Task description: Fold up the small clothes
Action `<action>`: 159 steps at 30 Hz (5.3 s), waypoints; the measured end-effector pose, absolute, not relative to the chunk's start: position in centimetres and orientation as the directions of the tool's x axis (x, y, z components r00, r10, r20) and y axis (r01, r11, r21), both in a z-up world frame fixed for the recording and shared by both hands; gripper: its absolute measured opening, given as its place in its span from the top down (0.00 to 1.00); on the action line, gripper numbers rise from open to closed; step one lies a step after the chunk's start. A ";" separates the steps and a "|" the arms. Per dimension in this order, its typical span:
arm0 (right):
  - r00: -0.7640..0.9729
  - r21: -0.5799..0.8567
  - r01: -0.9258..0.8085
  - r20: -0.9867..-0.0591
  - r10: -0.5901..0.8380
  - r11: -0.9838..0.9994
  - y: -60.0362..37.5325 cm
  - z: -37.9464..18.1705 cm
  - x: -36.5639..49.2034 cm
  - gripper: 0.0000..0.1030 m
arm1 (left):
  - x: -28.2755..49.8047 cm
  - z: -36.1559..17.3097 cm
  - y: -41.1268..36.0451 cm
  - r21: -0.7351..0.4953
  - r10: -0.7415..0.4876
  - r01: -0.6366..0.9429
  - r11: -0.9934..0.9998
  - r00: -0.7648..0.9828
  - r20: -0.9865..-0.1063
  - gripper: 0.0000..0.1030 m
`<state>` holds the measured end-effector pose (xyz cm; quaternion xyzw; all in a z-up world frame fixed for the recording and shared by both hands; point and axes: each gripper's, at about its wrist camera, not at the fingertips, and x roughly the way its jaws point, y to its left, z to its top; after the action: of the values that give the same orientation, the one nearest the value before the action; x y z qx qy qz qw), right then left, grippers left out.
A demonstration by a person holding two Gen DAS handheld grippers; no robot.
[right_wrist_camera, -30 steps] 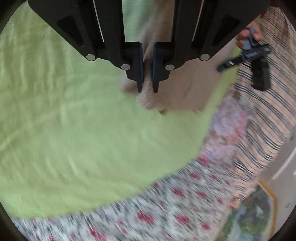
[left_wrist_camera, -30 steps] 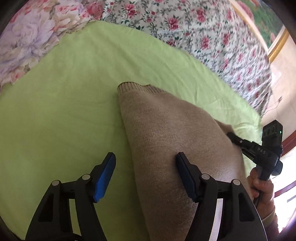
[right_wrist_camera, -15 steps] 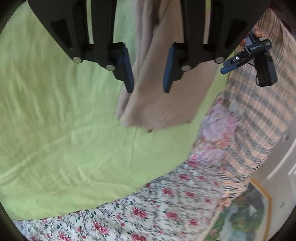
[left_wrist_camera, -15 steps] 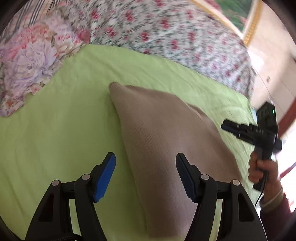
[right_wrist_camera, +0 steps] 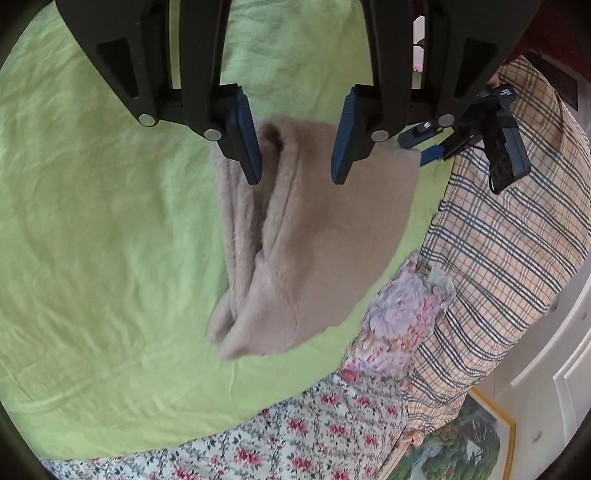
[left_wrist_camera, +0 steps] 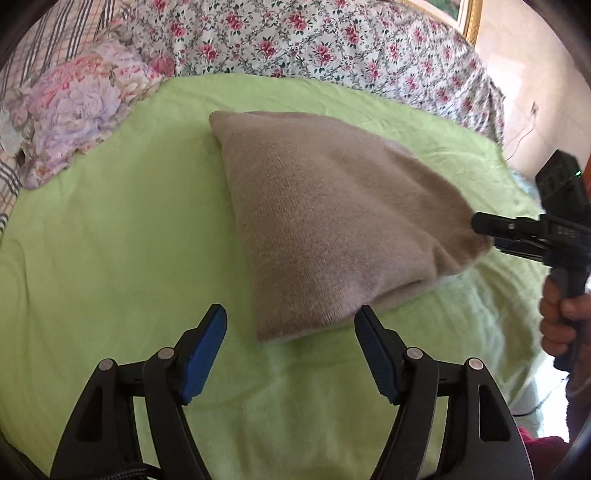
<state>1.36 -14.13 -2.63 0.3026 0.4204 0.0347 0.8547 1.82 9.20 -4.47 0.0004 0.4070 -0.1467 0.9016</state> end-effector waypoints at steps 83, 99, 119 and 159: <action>0.525 0.262 0.263 -0.846 0.091 0.928 -13.2 -4.0 6.0 0.86 | 5.8 -3.3 8.0 -0.274 -0.440 0.368 0.889 0.514 -0.736 0.78; 0.571 0.249 0.272 -0.819 0.052 0.929 -12.3 -4.7 3.1 0.87 | 4.4 -4.9 7.8 -0.288 -0.415 0.309 0.906 0.527 -0.742 0.74; 0.549 0.180 0.332 -0.835 -0.035 0.926 -11.6 -2.5 -1.6 0.84 | 1.0 -2.7 10.1 -0.217 -0.337 0.271 0.938 0.559 -0.758 0.52; 0.563 0.190 0.199 -0.825 0.046 0.961 -6.4 -0.5 -3.6 0.18 | -1.4 -0.1 10.5 0.041 -0.080 0.171 0.984 0.644 -0.761 0.14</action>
<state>-3.58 -6.44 -0.47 0.1318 0.4656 -0.0436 0.8741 -1.38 10.55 -0.14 0.0547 0.4164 -0.0695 0.9049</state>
